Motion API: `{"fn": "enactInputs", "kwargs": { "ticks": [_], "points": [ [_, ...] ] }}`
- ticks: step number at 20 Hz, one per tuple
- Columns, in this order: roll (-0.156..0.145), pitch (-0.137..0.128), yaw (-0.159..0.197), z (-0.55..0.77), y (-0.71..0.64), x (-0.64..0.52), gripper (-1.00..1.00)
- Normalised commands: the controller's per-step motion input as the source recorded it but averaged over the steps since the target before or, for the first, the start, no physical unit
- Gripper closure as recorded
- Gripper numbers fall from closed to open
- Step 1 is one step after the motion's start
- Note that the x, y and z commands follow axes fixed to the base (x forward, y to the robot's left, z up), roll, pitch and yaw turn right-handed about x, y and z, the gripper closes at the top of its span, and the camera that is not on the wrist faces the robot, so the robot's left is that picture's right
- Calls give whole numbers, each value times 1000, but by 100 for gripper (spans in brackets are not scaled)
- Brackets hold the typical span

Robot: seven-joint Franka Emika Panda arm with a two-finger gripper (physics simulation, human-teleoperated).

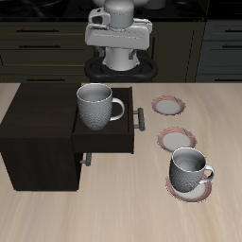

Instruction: Place the porcelain mug that is on the plate onto the top of the cabinet

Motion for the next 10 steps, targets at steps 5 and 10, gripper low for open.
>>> {"fn": "enactInputs", "kwargs": {
  "ticks": [5, 10],
  "points": [
    [17, -8, -43, 8, 366, 20, -100],
    [34, 0, -10, -42, 544, 8, -100]
  ]
}}
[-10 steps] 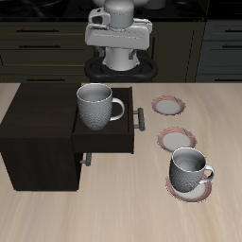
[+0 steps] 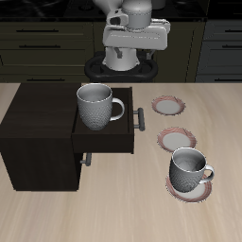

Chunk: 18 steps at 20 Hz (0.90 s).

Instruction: Place the porcelain mug that is on the plate onto the top of the cabinet

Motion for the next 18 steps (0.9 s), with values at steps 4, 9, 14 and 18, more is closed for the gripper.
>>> {"fn": "enactInputs", "kwargs": {
  "ticks": [4, 9, 14, 18],
  "points": [
    [56, -1, 13, -60, 536, 6, -100],
    [48, -2, 15, -75, 588, -8, -100],
    [21, 7, 9, -82, 504, 60, -100],
    [8, -20, -14, 32, 430, 73, -100]
  ]
}}
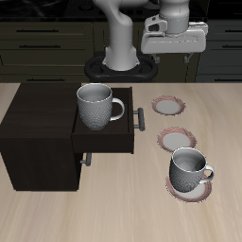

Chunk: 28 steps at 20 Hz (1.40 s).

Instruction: Place the porcelain mug that is on the plate onto the top of the cabinet

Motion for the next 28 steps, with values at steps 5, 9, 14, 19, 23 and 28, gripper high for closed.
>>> {"fn": "enactInputs", "kwargs": {
  "ticks": [5, 9, 14, 19, 23, 28],
  "points": [
    [-2, -35, 2, 36, 510, 48, -100],
    [31, 1, -30, 30, 560, 42, -100],
    [8, -3, 0, -7, 228, 74, -100],
    [12, 5, 21, 18, 138, 264, -100],
    [2, 8, 23, 33, 76, 491, -100],
    [2, 5, 28, -38, 84, 384, -100]
  ]
}}
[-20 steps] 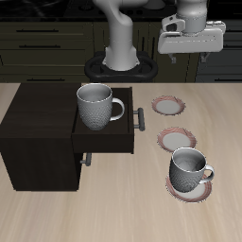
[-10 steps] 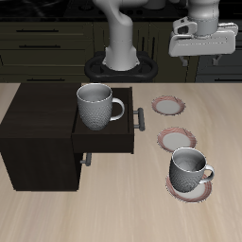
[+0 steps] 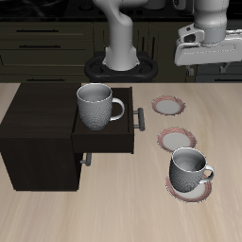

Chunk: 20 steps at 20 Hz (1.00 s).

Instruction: Place the porcelain mug that is on the plate onto the top of the cabinet

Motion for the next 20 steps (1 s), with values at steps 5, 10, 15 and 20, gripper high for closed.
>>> {"fn": "enactInputs", "kwargs": {
  "ticks": [5, 10, 15, 20],
  "points": [
    [3, -16, 26, -50, 57, 422, -100],
    [-64, -9, 0, -58, -19, 478, -100],
    [-43, -24, 17, -30, 40, 307, -100],
    [-5, 17, -25, -44, 38, 354, -100]
  ]
}}
